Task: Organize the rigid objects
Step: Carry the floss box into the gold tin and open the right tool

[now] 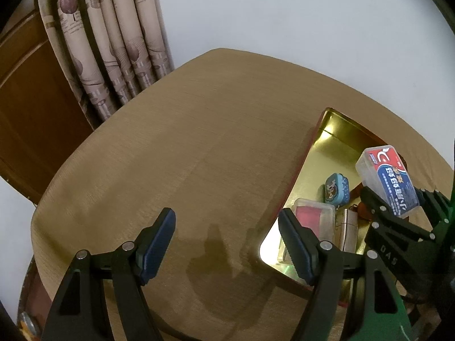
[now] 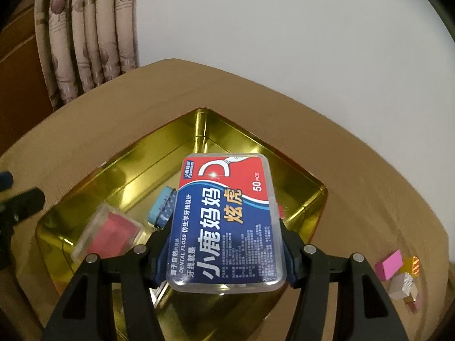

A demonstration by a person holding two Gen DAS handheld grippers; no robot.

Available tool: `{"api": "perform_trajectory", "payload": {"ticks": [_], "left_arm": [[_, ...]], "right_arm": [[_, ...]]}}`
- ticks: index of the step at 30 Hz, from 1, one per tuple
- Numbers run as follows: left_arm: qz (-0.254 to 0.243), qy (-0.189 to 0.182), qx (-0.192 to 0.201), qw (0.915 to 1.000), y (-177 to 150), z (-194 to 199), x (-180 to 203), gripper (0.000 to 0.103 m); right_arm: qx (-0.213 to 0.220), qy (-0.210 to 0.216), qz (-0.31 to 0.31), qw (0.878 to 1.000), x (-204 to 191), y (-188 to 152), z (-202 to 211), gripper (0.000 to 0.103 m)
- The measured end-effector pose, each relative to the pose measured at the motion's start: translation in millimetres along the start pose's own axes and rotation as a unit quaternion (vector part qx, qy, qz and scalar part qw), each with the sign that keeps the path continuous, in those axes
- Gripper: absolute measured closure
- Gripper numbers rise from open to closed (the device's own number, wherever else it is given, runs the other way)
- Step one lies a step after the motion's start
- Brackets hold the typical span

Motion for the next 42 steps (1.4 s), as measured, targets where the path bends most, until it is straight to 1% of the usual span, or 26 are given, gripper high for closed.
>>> {"api": "perform_trajectory", "payload": {"ticks": [6, 14, 22, 25, 27, 32, 34, 40, 42], "left_arm": [[0.001, 0.0, -0.003, 1.0, 0.5, -0.6, 0.3, 0.031], [-0.001, 0.0, -0.003, 1.0, 2.2, -1.8, -0.4, 0.031], [-0.003, 0.0, -0.005, 1.0, 2.5, -3.2, 0.4, 0.031], [-0.004, 0.0, -0.005, 1.0, 2.0, -3.1, 1.6, 0.031], [-0.004, 0.0, -0.005, 1.0, 2.0, -3.2, 2.0, 0.031], [-0.006, 0.002, -0.004, 1.0, 1.9, -3.5, 3.2, 0.031], [-0.006, 0.003, -0.003, 1.0, 1.4, -3.7, 4.0, 0.031], [-0.008, 0.006, -0.002, 0.9999, 0.6, -4.2, 3.9, 0.031], [-0.011, 0.007, 0.0, 0.9999, 0.2, -3.8, 4.9, 0.031]], "right_arm": [[0.0, 0.0, -0.002, 1.0, 3.2, -1.7, 1.8, 0.041], [0.003, 0.013, -0.005, 1.0, 6.0, -1.2, 6.2, 0.041], [0.025, 0.028, -0.015, 0.999, 8.8, -2.6, 25.9, 0.038], [0.029, 0.042, -0.021, 0.998, 8.4, -4.3, 32.7, 0.038], [0.032, 0.044, -0.02, 0.998, 7.3, -6.0, 36.1, 0.038], [0.039, 0.065, -0.012, 0.997, 5.1, -12.1, 47.6, 0.037], [0.045, 0.082, -0.009, 0.996, 5.6, -14.7, 54.2, 0.037], [0.061, 0.092, -0.023, 0.994, 16.8, -22.8, 72.3, 0.037], [0.069, 0.085, -0.036, 0.993, 24.3, -26.4, 78.1, 0.037]]}}
Point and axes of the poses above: each gripper's, at about its wrist camera, not at the fingertips, and z roughly against the way its jaws point, x to its right, y to its top, the point moved 3 cm from there along -z, roughly the way its jaws point, and after that the axes turned 5 degrees about z, right-handed, at the moved point
